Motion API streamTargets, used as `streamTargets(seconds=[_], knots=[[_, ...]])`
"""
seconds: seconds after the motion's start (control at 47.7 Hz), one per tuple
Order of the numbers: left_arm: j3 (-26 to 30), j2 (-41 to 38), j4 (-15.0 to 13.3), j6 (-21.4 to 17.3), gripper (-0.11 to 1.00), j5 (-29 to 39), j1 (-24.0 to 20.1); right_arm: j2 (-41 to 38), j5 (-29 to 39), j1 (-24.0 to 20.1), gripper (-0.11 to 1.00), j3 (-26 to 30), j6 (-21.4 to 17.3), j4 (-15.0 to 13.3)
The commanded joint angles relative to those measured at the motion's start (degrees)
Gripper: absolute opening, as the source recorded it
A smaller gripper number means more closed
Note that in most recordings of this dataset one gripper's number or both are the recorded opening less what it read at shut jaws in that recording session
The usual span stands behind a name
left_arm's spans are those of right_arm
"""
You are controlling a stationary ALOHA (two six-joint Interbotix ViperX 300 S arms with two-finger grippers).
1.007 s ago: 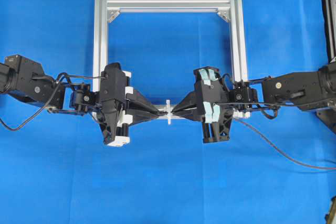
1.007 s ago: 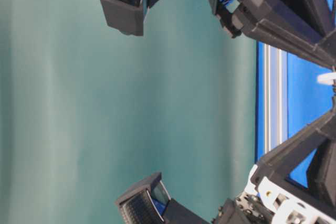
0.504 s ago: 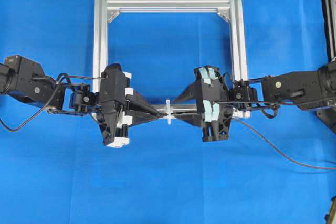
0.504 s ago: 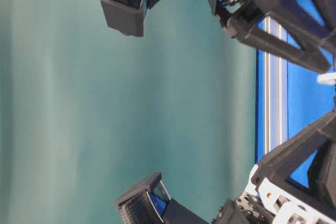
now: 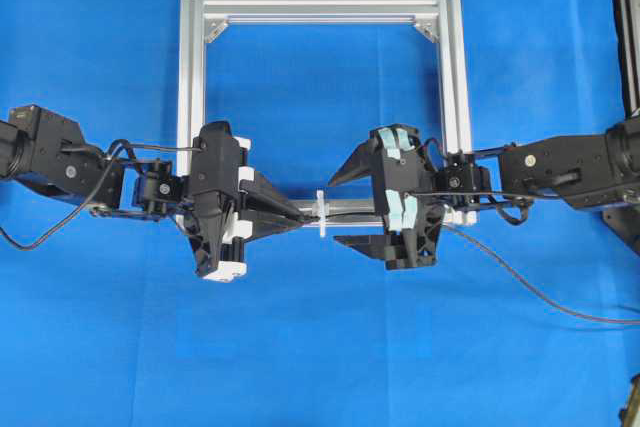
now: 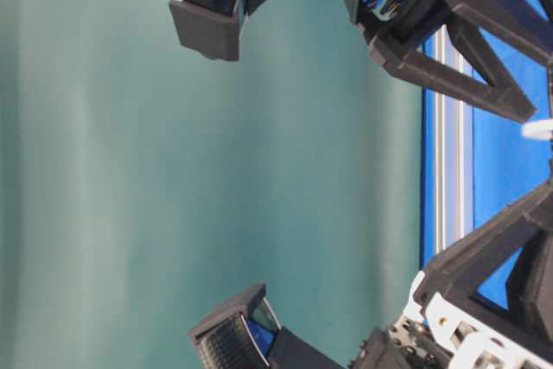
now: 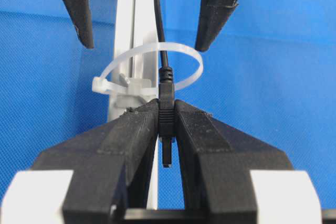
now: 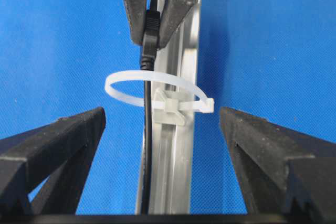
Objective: Insert the wire through the string loop located in the center.
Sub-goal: 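Open the right gripper and pull the cable leftward with the left gripper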
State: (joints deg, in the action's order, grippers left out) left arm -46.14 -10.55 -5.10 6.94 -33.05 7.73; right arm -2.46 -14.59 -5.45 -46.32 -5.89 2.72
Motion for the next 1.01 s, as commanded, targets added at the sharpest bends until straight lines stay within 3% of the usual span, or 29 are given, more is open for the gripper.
streamTargets(seconds=[0.0,0.273,0.986], knots=[[-0.09,2.02,0.18,-0.09,0.09,0.26,-0.09,0.62,-0.18,-0.18,0.93,0.53,0.00,0.26],[-4.92,6.59,0.09,0.18,0.09,0.44,-0.18,0.62,-0.18,-0.09,0.93,0.62,0.00,0.18],[-28.56,30.41,0.35,3.43,0.09,0.53,1.05,0.88,1.58,-0.79,0.93,2.02,0.00,0.18]])
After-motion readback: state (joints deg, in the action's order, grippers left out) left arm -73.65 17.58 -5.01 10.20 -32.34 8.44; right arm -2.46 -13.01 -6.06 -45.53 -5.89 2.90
